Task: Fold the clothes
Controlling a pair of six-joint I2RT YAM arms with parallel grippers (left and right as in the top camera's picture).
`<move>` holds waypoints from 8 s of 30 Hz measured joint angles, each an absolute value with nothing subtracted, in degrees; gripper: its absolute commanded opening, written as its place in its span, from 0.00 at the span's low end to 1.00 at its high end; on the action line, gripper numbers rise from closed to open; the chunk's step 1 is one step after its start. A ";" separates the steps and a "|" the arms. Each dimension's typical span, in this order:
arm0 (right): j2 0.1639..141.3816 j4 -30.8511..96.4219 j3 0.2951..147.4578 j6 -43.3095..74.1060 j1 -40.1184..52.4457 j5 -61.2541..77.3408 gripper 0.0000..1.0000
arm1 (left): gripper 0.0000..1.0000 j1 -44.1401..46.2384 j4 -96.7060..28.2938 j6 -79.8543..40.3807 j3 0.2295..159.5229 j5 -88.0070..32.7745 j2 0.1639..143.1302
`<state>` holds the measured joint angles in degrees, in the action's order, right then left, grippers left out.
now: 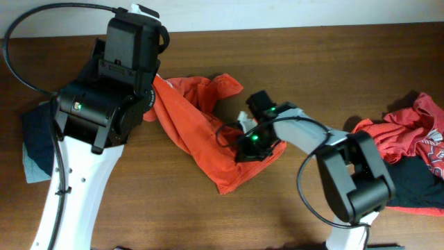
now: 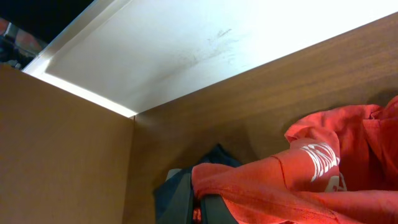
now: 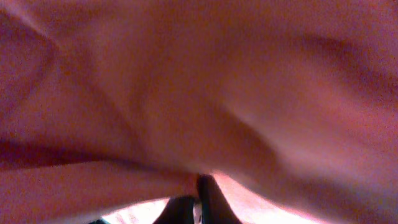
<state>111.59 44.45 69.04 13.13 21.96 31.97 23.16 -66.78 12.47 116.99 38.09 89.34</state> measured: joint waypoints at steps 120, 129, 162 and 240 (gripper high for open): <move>111.37 80.90 105.14 3.44 -0.69 10.66 0.61 | 0.40 12.01 -61.58 20.99 100.33 -6.48 116.81; 111.39 75.33 94.13 3.40 5.54 12.86 0.59 | 0.70 13.50 -55.61 21.04 89.89 -8.05 117.03; 111.39 70.78 90.83 3.22 7.51 13.23 0.61 | 0.08 6.74 -44.29 12.32 88.55 -6.35 122.85; 110.74 67.55 89.25 10.04 -10.52 10.11 0.32 | 0.26 8.88 -64.36 6.00 90.48 -5.80 124.86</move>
